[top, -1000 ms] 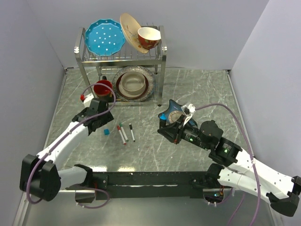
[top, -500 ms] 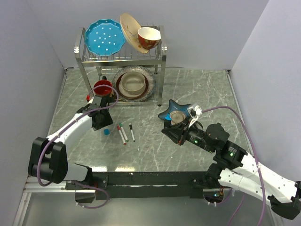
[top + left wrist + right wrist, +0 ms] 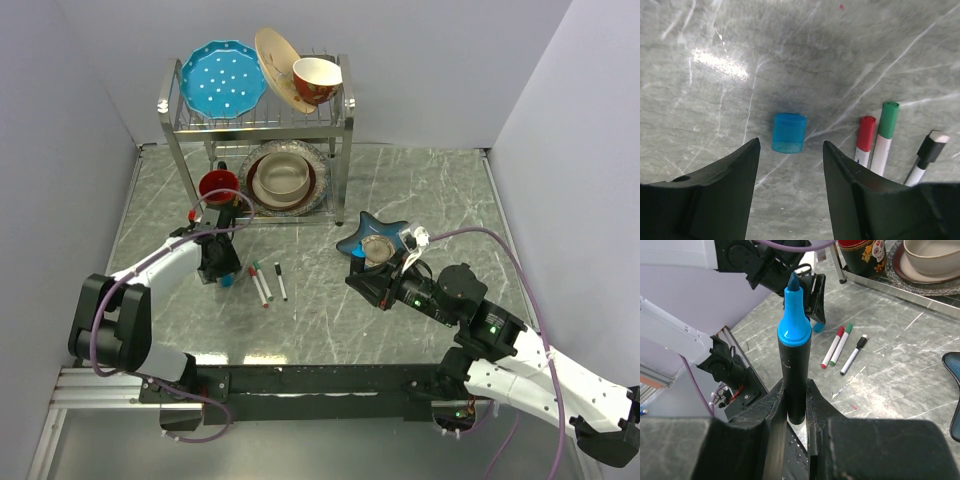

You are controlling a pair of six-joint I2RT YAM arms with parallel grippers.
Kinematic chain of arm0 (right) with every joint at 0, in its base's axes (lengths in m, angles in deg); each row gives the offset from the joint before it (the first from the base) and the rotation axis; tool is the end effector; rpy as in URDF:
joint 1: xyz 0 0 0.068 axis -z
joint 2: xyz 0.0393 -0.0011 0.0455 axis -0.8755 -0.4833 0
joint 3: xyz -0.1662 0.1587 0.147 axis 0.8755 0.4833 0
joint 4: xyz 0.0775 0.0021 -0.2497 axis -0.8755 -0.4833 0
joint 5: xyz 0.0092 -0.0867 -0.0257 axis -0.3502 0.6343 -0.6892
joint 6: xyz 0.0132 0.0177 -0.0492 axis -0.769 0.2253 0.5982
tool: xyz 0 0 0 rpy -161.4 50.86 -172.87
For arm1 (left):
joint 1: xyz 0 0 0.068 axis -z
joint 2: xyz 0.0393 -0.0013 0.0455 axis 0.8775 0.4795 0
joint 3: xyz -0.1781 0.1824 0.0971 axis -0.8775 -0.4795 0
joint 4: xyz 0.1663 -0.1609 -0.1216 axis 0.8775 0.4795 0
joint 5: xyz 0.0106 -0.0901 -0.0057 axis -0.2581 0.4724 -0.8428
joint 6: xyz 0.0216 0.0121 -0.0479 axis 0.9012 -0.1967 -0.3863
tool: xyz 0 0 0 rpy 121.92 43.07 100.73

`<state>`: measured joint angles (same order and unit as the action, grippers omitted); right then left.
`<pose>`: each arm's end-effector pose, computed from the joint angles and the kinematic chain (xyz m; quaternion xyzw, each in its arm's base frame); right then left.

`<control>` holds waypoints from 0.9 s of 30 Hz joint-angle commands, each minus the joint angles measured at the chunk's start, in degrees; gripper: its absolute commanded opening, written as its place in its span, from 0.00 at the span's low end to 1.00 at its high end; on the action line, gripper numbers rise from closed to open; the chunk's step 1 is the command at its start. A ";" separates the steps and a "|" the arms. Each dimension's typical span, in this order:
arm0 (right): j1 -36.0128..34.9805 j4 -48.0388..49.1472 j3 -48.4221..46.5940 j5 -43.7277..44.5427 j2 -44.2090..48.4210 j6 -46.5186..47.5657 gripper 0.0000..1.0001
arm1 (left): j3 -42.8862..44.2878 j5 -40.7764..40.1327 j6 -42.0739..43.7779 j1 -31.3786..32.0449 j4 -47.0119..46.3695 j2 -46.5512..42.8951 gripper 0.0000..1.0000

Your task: Insert the pens into the pen caps

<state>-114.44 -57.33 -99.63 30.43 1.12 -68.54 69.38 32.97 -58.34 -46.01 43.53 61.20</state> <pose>0.0851 0.1186 0.3320 -0.2107 0.6942 0.4460 0.5242 0.2561 -0.0632 0.1855 -0.2275 0.9501 -0.0040 0.2132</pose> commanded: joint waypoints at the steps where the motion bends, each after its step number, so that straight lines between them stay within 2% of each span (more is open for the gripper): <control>1: 0.26 1.97 0.56 0.67 0.54 -0.16 0.00 | -0.66 2.13 0.26 -0.74 -1.61 0.45 0.58; 20: 0.26 2.50 2.84 1.11 3.09 -1.04 0.00 | -1.01 3.37 0.52 -0.92 -4.60 10.20 0.42; 23: 0.26 1.97 2.67 1.90 3.53 -0.95 0.00 | -1.01 2.74 0.44 -0.92 -4.16 10.21 0.37; 27: 0.26 2.67 3.11 1.46 3.18 -1.39 0.00 | -0.66 1.78 0.35 -0.92 -3.99 8.89 0.16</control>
<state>-114.44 -56.93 -97.03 31.13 4.05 -69.64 70.17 33.97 -57.81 -46.91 42.92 67.94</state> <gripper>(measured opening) 0.223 0.283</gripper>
